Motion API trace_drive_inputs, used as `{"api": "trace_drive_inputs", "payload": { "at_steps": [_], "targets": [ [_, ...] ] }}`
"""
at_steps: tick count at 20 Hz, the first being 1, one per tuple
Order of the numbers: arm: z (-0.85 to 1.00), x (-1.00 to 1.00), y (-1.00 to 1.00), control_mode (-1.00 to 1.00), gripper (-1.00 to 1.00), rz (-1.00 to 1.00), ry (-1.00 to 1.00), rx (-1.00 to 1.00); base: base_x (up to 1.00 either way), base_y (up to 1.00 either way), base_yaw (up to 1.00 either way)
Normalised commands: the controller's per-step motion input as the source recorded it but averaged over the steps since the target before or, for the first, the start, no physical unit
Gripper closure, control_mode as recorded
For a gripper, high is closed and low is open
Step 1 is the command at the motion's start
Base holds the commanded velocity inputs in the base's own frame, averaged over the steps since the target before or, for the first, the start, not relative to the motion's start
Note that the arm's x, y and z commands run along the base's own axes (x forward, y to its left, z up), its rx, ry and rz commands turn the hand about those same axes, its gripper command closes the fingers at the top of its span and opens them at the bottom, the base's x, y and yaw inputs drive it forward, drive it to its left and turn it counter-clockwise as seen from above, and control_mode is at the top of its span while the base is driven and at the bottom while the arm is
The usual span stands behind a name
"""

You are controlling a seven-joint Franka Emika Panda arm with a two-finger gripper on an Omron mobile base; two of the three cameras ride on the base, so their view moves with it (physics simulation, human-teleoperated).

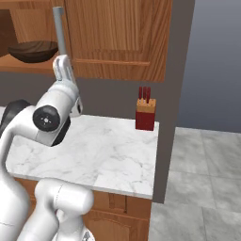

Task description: Open the cabinet. Pick the bowls from the counter and place them in the cabinet. Then close the cabinet.

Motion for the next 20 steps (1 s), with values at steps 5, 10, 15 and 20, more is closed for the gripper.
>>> {"api": "trace_drive_inputs", "payload": {
  "at_steps": [5,10,15,20],
  "targets": [
    [-0.13,-0.52,-0.24,-1.00,-1.00,0.00,0.04,0.09,0.00,0.00,0.00],
    [-0.17,-0.59,-0.10,-1.00,-1.00,0.00,0.10,0.07,0.00,0.00,0.00],
    [-0.03,-0.65,0.14,-1.00,-1.00,0.00,0.00,0.01,0.00,0.00,0.00],
    [-0.26,-0.59,0.63,-1.00,-1.00,-0.01,-0.13,0.00,0.00,0.00,0.00]
  ]
}}
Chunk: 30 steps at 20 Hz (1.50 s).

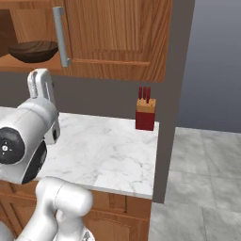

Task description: Open the cabinet. Pick the bowls from the counter and place them in the cabinet. Then close the cabinet.

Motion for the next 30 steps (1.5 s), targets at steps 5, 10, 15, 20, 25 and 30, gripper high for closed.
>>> {"api": "trace_drive_inputs", "payload": {
  "at_steps": [5,10,15,20,25,30],
  "targets": [
    [-0.72,-0.60,0.70,-1.00,-1.00,-0.01,-0.33,0.11,0.00,0.00,0.00],
    [-0.72,-0.53,0.84,-1.00,-1.00,-0.03,-0.38,0.16,0.00,0.00,0.00],
    [-0.92,-0.31,1.00,-1.00,-1.00,-0.08,-0.41,0.12,0.00,0.00,0.00],
    [-0.95,-0.34,1.00,-1.00,-1.00,-0.11,-0.61,0.11,0.00,0.00,0.00],
    [-0.26,-0.16,1.00,-1.00,-1.00,-0.25,-0.70,-0.08,0.00,0.00,0.00],
    [-0.30,-0.02,1.00,-1.00,-1.00,-0.29,-0.59,-0.08,0.00,0.00,0.00]
  ]
}}
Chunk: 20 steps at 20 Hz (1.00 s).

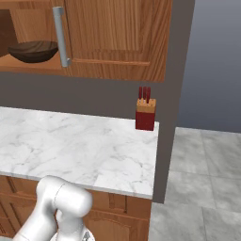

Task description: Open the cabinet. Pick the bowls from the counter and place them in the cabinet. Then close the cabinet.

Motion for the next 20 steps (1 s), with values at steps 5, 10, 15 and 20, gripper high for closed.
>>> {"api": "trace_drive_inputs", "payload": {
  "at_steps": [5,10,15,20],
  "targets": [
    [-0.34,0.00,1.00,-1.00,-1.00,-0.23,-0.30,-0.16,0.00,0.00,0.00],
    [-0.08,0.00,0.96,-1.00,-1.00,-0.09,0.08,-0.19,0.00,0.00,0.00],
    [0.00,0.00,0.71,-1.00,-1.00,0.00,0.08,-0.02,0.00,0.00,0.00],
    [0.00,0.03,0.80,-1.00,-1.00,0.00,0.11,0.00,0.00,0.00,0.00]
  ]
}}
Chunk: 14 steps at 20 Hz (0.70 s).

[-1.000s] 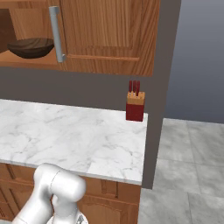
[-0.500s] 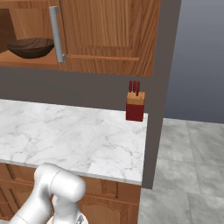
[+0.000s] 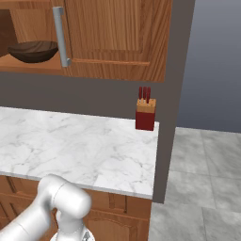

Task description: Open the cabinet. Pick the bowls from the counter and place them in the cabinet. Then close the cabinet.

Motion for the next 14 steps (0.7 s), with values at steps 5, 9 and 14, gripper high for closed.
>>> {"api": "trace_drive_inputs", "payload": {
  "at_steps": [5,9,14],
  "targets": [
    [-0.13,0.31,0.55,-1.00,-1.00,0.00,0.10,0.01,0.00,0.00,0.00],
    [-0.27,0.63,0.33,-1.00,-1.00,-0.01,0.05,0.10,0.00,0.00,0.00],
    [-0.27,0.62,0.27,-1.00,-1.00,-0.05,0.06,0.17,0.00,0.00,0.00]
  ]
}}
